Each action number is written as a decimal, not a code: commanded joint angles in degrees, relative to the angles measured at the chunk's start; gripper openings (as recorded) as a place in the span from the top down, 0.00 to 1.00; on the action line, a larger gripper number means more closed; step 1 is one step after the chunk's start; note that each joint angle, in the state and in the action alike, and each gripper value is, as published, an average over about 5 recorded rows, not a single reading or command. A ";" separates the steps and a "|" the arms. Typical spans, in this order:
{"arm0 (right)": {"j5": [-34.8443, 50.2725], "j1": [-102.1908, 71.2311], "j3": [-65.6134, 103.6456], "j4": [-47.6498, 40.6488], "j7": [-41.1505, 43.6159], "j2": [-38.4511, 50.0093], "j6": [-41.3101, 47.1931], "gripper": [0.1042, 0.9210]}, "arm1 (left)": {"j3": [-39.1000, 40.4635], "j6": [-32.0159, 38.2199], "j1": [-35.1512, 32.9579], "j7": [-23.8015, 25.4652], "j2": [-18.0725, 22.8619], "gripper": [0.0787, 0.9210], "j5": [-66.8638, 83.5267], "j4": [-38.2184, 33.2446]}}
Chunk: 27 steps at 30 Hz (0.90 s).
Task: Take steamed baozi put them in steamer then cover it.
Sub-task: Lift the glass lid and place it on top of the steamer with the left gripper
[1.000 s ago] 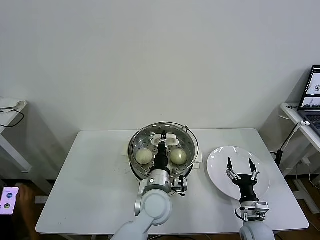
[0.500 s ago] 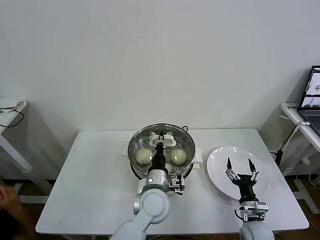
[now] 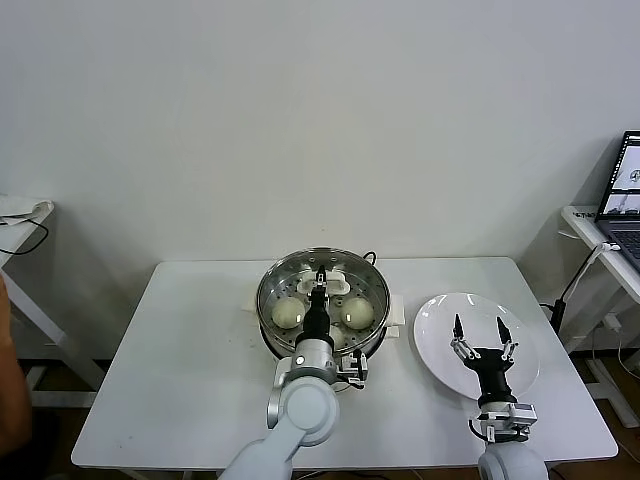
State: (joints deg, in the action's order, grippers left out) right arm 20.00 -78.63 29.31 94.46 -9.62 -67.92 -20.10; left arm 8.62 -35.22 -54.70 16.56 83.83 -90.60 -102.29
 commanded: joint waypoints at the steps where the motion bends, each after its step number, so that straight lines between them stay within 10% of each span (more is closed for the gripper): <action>1: 0.00 0.07 0.08 0.02 0.00 0.02 -0.04 0.12 | -0.08 0.05 -0.01 0.02 0.22 0.87 -0.07 0.42; 14: -0.11 0.13 0.03 -0.05 0.00 -0.18 -0.02 0.12 | -0.38 0.66 -0.90 1.28 0.27 0.83 -0.76 -0.22; 27: -0.22 0.20 -0.09 0.14 -0.04 -0.15 0.05 0.12 | 0.40 -0.10 -2.72 1.60 -1.32 0.41 0.16 -6.21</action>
State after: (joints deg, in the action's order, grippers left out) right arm 19.89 -78.58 29.32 94.46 -9.61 -68.04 -20.11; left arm 8.63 -34.97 -56.12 17.56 83.70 -91.19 -104.36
